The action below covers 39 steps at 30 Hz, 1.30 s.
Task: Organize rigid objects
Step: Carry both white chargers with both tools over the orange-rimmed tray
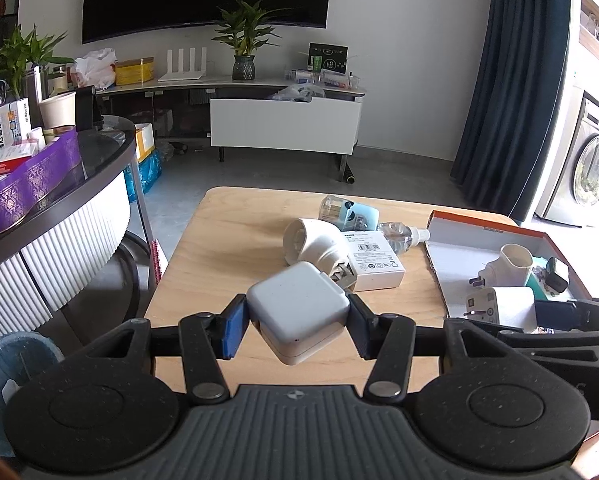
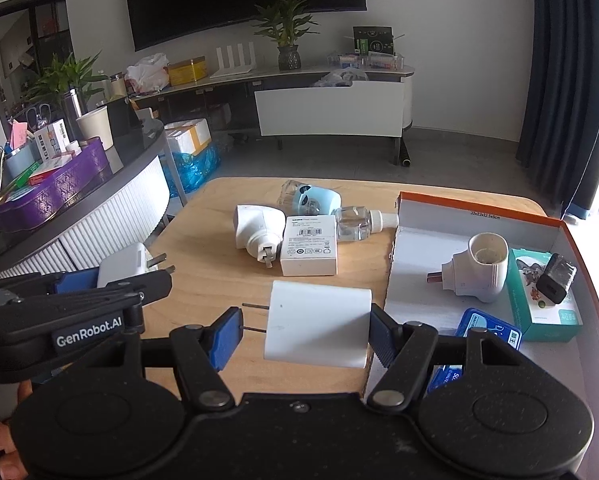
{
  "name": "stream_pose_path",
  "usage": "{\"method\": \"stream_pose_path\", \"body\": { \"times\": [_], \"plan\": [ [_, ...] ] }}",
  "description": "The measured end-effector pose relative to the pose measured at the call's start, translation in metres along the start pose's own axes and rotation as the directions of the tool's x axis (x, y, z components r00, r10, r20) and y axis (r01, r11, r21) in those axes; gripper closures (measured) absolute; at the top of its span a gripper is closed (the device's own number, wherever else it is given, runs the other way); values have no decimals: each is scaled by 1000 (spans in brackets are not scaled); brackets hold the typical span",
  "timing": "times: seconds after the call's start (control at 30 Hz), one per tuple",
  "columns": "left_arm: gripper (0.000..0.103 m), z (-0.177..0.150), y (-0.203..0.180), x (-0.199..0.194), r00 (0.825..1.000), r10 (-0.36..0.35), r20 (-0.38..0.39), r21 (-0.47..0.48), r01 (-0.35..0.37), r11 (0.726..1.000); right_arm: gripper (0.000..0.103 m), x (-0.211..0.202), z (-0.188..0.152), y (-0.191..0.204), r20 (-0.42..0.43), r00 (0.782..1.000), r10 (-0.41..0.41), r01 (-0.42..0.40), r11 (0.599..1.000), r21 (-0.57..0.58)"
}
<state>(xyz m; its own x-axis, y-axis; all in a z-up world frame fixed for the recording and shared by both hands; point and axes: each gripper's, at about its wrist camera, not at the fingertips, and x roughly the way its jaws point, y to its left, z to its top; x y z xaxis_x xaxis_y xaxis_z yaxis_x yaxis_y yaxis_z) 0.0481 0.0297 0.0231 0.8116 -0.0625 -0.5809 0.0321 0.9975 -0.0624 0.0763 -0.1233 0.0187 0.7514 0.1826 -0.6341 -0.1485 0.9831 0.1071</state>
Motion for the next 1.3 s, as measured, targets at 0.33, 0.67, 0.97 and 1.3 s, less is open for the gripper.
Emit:
{"method": "stream_pose_path", "body": {
  "times": [0.33,0.67,0.97,1.3],
  "plan": [
    [50,-3,-9,-5,1000,-15,3,20,15,1000,23,-8,-4,-7,4,1000,-10,10,1000,18],
    [50,-5,-15,-9,1000,-30,4,37,29,999,23,-16,-7,-11,16,1000,-13,12,999,29],
    [50,-9,-24,-16,999,-41,4,50,41,998,23,-27,-13,-18,23,1000,-21,20,999,41],
    [50,-13,-34,-25,998,-55,12,66,54,996,23,-41,-18,-27,45,999,-28,26,998,60]
  ]
}}
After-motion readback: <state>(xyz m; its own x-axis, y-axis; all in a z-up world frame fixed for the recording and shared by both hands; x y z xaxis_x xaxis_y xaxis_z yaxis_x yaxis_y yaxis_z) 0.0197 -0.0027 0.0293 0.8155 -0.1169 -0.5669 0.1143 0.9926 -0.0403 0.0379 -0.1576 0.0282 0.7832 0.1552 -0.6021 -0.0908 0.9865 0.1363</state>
